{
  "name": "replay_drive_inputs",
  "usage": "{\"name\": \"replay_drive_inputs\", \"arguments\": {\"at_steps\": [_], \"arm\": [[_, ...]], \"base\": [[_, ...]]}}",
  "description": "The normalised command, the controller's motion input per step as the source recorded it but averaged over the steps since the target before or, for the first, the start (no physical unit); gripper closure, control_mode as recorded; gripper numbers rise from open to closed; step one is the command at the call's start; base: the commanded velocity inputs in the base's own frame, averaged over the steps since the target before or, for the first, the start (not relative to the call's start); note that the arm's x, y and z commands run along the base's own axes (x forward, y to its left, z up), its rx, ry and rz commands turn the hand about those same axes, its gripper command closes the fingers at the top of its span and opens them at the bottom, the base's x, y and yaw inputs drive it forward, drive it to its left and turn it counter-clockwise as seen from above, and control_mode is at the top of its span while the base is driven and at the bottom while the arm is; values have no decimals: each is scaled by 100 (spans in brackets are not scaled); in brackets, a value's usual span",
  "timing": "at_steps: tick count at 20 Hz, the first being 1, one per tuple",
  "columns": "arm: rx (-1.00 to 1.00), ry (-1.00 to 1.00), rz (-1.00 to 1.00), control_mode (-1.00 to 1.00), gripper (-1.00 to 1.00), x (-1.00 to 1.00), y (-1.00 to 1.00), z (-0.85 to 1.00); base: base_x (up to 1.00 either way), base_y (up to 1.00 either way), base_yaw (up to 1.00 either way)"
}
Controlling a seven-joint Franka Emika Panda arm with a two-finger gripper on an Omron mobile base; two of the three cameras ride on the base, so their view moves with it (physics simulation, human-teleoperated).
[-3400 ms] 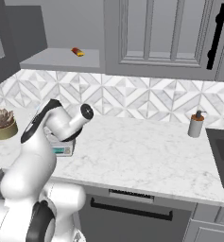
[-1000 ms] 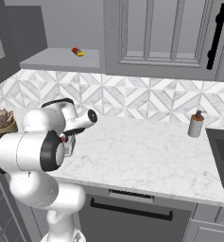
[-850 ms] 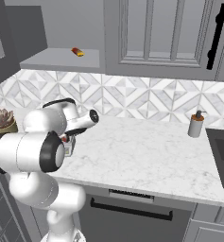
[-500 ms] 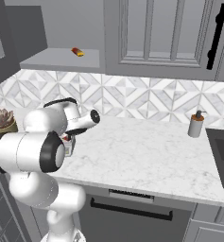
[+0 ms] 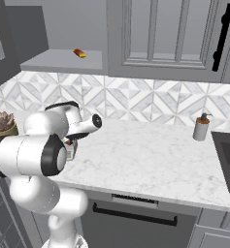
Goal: Pick the boxed food and place it on the digital scale for weighing, and close the cabinet.
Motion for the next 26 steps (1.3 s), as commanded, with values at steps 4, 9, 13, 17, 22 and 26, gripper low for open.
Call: {"name": "replay_drive_inputs", "arguments": {"at_steps": [4, 9, 13, 17, 22, 26], "arm": [[0, 0, 0, -100, -100, 0, 1, 0], [0, 0, 0, -100, -100, -1, 0, 0], [0, -4, 0, -100, -100, -2, -3, 0], [1, -7, 0, -100, -100, -23, -38, 2], [0, -8, 0, -100, -100, -32, -39, 0], [0, -13, 0, -100, -100, -36, -52, 10]], "base": [[0, 0, 0], [0, 0, 0], [0, 0, 0], [0, 0, 0], [0, 0, 0], [0, 0, 0]]}}
